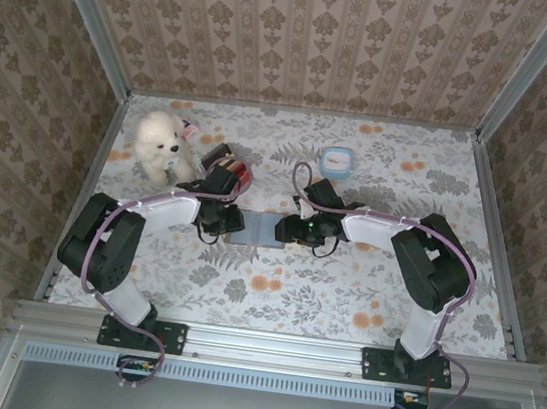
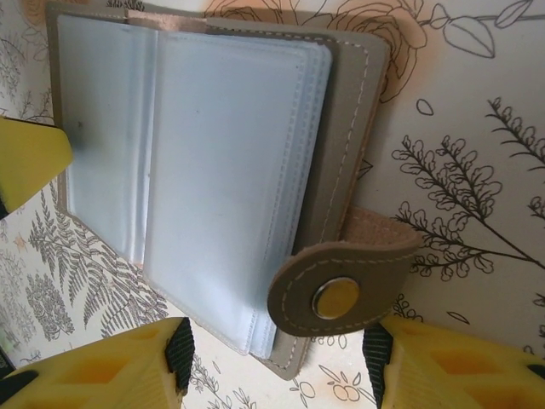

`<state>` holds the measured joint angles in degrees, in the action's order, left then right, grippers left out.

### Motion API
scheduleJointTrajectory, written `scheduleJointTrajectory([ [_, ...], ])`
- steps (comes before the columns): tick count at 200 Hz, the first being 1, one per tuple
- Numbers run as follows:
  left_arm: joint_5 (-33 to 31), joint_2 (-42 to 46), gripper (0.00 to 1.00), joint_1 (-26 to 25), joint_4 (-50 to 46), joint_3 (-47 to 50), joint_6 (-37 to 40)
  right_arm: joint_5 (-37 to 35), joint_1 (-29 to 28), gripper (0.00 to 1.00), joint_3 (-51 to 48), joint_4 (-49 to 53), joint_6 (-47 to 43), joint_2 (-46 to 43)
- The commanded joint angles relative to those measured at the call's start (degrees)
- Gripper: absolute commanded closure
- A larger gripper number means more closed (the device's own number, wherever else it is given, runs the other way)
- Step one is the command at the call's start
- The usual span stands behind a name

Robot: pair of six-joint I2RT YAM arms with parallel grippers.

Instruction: Take the credit cards out of the card holder

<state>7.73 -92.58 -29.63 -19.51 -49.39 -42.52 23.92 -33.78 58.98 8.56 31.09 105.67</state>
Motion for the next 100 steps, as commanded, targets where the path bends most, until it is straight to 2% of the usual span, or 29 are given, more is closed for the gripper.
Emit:
scheduleJointTrajectory([
  [1,0.8,-1.6,0.71,-0.5,-1.1,-1.4,-0.5,0.5,-0.7,0.43,1.9,2.5,-1.3,1.4],
  [45,4.0,-2.7,0.82,-0.9,1.1,-1.4,-0.5,0.3,-1.1,0.47,3.1,3.7,-1.7,2.6],
  [100,9.6,-3.6,0.93,-1.0,5.8,-1.3,-0.9,0.4,-1.5,0.62,4.3,5.1,-2.0,4.0],
])
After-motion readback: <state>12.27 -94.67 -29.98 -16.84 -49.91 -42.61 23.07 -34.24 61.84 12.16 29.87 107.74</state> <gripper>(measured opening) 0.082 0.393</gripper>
